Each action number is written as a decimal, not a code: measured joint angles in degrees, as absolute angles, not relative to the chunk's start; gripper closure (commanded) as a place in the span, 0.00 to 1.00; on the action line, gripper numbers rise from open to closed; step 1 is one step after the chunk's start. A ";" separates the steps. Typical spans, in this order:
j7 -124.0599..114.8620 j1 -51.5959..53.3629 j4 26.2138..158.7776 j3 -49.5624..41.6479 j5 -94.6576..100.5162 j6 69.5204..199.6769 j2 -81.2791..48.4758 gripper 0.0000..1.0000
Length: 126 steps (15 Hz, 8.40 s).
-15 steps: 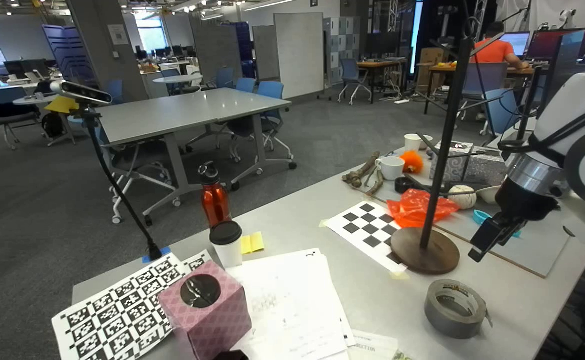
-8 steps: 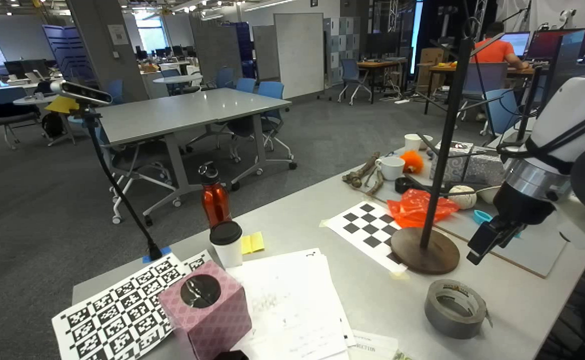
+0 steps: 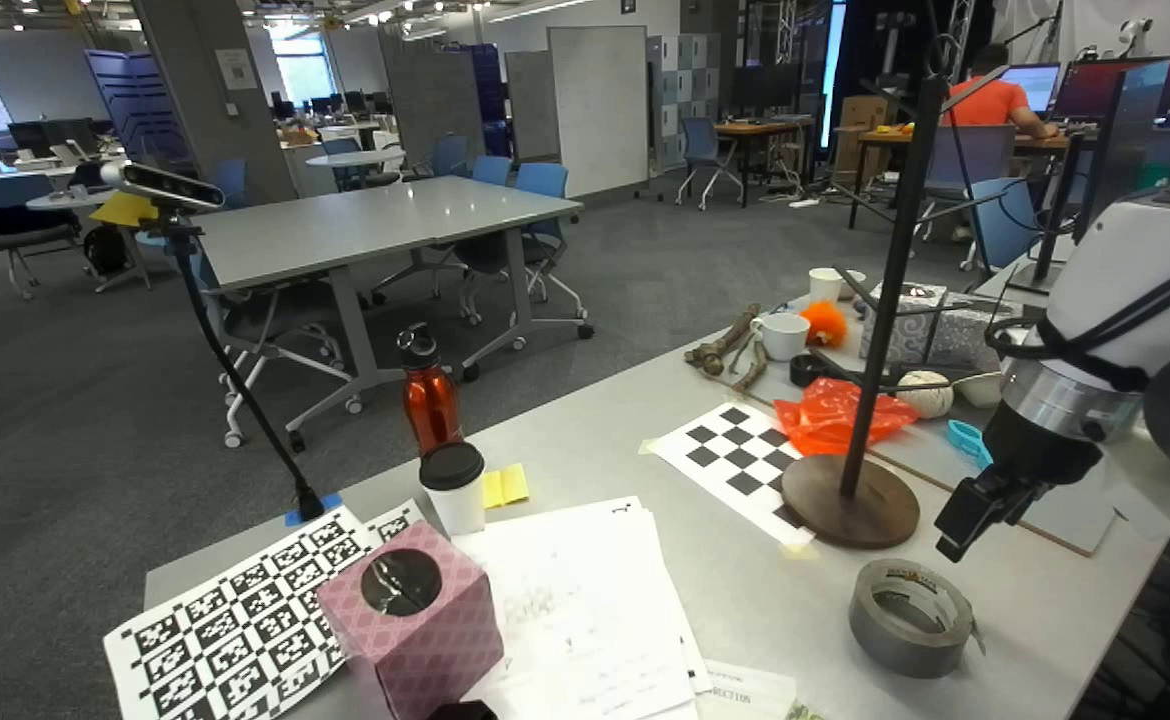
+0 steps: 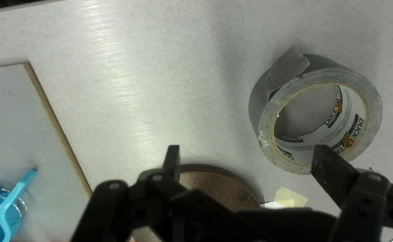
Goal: Place the peg on the table, hang the gray masking tape on the stand, then put it on the table
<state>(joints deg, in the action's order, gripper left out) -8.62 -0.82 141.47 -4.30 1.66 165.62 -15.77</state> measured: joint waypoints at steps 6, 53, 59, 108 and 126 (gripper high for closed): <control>-7.95 -0.82 141.23 -2.50 0.87 167.42 -19.46 0.00; -12.89 5.50 143.33 -15.19 12.31 164.65 -14.76 0.96; -22.50 6.50 144.70 -20.11 25.59 164.29 -8.92 0.96; -20.39 -0.56 155.99 -13.92 1.24 186.48 5.23 0.96; -20.72 2.61 153.35 -18.11 1.65 188.43 -0.29 0.96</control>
<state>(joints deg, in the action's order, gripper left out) -20.72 2.61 153.35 -18.11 1.65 188.43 -0.29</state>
